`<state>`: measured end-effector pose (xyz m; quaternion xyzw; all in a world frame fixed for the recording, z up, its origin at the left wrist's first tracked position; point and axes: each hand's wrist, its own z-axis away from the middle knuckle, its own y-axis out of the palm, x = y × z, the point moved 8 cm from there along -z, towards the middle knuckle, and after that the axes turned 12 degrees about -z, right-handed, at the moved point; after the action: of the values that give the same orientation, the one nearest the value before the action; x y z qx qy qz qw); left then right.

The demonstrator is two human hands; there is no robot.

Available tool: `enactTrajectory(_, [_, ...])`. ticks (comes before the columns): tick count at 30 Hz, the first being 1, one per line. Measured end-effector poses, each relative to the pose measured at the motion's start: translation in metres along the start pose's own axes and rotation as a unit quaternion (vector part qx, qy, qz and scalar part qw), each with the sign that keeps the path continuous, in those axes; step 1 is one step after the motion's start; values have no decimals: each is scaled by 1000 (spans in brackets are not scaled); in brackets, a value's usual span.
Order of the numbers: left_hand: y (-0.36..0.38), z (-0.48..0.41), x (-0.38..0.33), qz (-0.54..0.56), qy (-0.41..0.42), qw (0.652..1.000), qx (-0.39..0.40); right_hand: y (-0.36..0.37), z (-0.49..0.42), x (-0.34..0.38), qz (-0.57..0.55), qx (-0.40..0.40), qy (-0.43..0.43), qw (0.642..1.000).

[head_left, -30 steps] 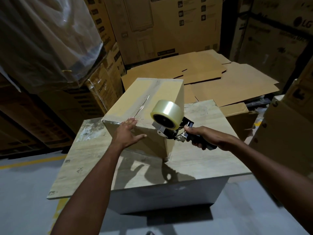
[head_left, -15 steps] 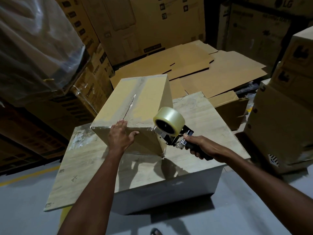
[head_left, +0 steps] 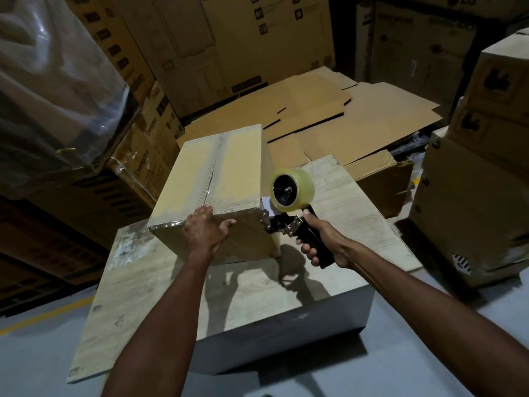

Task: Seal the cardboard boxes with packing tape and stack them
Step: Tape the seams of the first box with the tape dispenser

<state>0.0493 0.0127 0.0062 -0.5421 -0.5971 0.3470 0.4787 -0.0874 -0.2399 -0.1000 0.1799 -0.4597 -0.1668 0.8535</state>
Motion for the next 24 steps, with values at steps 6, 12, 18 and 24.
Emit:
enactTrajectory(6, [7, -11, -2, -37, -6, 999, 15, -7, -14, 3, -80, 23, 34, 996])
enactTrajectory(12, [11, -13, -5, -41, 1, 999, 26, -58, -25, -32, -195, 2, 67, 979])
enactTrajectory(18, [15, -12, -9, -46, 23, 999, 12, -98, -51, -57, -345, -23, 52, 937])
enactTrajectory(24, [23, -11, -7, -33, 29, 999, -2, -115, -81, -76, -469, -3, 32, 883])
